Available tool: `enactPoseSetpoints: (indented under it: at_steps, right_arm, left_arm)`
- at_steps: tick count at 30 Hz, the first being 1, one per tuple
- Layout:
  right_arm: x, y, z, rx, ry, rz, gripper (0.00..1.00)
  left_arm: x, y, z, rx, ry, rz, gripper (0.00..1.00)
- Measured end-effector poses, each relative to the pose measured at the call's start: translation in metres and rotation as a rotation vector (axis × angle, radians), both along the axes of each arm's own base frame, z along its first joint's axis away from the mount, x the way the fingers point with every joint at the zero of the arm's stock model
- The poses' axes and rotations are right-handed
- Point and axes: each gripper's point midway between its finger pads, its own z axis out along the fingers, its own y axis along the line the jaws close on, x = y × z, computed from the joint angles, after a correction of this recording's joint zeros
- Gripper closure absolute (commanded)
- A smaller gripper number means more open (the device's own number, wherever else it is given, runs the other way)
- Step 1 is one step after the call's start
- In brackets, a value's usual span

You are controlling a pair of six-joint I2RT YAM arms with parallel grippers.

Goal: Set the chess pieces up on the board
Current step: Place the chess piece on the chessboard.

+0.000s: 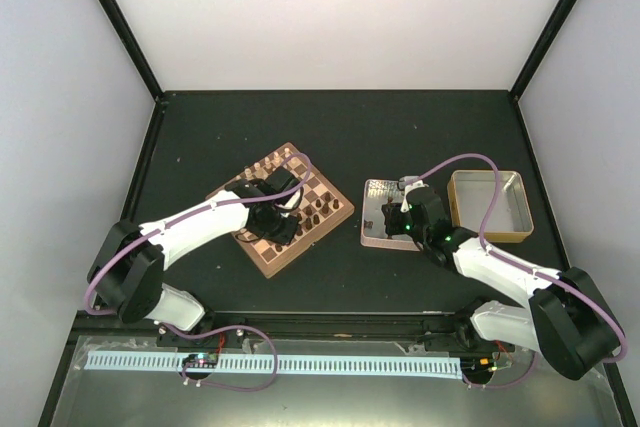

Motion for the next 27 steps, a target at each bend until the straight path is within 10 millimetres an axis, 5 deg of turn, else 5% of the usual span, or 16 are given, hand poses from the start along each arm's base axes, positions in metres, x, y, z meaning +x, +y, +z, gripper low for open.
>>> enactPoseSetpoints:
  at_steps: [14, 27]
  right_arm:
    - [0.0, 0.0, 0.0002, 0.0, -0.001, 0.0, 0.91]
    - [-0.0011, 0.006, 0.0046, 0.023, -0.01, 0.03, 0.91]
  left_arm:
    - [-0.0012, -0.0041, 0.0006, -0.021, 0.008, -0.007, 0.88]
    - [-0.0013, -0.0042, -0.0009, -0.019, 0.013, -0.005, 0.62]
